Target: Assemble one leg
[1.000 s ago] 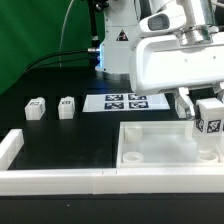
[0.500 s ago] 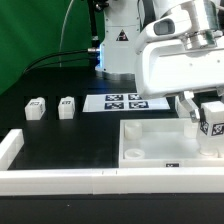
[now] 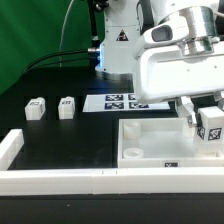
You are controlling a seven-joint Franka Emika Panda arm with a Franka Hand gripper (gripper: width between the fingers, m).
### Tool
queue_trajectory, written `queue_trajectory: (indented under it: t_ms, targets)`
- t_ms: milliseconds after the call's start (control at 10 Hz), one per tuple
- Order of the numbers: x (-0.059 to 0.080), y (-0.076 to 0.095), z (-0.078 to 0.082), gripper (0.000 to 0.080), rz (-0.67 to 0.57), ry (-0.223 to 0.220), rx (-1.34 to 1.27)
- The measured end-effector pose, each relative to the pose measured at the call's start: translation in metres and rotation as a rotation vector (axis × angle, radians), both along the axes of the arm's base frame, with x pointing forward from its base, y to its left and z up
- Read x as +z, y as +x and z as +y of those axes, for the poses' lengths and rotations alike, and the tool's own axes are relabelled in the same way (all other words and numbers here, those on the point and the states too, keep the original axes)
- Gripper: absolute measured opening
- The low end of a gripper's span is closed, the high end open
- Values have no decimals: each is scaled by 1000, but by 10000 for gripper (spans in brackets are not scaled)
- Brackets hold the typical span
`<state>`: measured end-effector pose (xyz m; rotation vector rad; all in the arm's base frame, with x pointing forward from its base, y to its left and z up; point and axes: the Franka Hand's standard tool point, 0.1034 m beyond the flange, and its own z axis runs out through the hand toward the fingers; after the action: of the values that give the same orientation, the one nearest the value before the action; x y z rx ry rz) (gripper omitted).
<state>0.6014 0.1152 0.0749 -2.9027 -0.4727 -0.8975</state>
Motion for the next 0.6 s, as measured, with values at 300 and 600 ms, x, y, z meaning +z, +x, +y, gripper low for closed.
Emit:
queue_trajectory:
  t_ms: [300,600]
  targets:
    - [-3,-3,2,404,15,0,-1]
    - [2,-5,1,627,15,-6,7]
